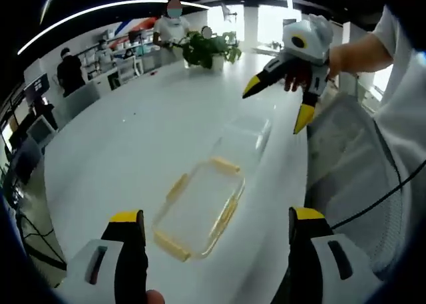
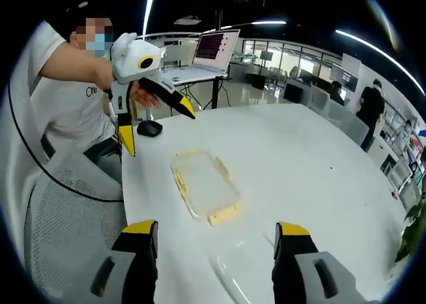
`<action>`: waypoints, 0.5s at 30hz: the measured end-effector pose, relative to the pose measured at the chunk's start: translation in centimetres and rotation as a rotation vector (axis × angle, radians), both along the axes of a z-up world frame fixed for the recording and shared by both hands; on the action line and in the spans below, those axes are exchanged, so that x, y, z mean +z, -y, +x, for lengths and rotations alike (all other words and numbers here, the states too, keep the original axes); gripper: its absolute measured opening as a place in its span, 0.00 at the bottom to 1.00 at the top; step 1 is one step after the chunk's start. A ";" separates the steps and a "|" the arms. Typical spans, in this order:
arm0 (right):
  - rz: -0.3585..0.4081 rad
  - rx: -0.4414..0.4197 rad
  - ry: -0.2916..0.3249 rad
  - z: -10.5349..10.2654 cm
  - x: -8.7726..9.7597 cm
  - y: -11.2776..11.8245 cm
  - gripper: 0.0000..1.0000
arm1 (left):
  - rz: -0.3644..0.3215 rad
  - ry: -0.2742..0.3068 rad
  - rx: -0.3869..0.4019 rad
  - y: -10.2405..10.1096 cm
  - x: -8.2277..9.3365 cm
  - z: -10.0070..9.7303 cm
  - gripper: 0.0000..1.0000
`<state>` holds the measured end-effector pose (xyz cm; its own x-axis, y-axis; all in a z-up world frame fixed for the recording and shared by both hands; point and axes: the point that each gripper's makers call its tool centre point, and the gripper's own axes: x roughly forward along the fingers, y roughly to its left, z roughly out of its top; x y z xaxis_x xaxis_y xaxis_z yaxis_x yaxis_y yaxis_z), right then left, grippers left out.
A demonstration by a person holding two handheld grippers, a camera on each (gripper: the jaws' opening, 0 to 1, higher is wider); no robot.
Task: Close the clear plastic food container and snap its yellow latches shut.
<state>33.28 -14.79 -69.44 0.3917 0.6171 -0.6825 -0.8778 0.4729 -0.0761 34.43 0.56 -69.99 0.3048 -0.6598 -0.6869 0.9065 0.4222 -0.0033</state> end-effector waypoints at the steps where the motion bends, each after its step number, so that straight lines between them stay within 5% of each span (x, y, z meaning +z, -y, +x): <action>1: -0.004 0.007 0.000 0.2 -0.2 -0.1 0.70 | 0.018 -0.010 -0.027 -0.1 -0.4 -0.3 0.87; 3: -0.021 0.030 0.009 0.3 -0.6 -0.3 0.69 | 0.067 0.014 -0.090 -0.5 -1.1 -0.4 0.86; 15: -0.045 0.075 -0.013 1.7 -2.3 -1.5 0.66 | 0.121 0.004 -0.128 -2.0 -3.2 1.0 0.80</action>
<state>34.96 -13.28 -71.75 0.3362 0.6132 -0.7148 -0.9118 0.4020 -0.0840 35.47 2.52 -73.23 0.2261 -0.6058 -0.7628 0.9529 0.3000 0.0442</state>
